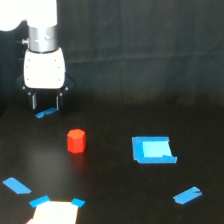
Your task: Pick up the red object from the table
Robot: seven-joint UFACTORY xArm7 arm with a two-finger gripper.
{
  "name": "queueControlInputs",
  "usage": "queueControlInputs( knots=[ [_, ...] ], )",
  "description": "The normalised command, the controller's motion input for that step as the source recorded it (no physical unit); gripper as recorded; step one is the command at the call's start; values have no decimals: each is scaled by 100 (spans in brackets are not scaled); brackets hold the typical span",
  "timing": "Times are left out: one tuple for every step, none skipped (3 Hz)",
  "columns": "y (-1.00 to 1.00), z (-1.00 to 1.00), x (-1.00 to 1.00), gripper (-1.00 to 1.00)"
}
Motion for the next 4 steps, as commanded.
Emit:
queueControlInputs(
  knots=[
    [-100, -37, 72, 100],
    [-86, -35, 63, 90],
    [-100, -37, 77, 93],
    [-91, -84, 58, 100]
  ],
)
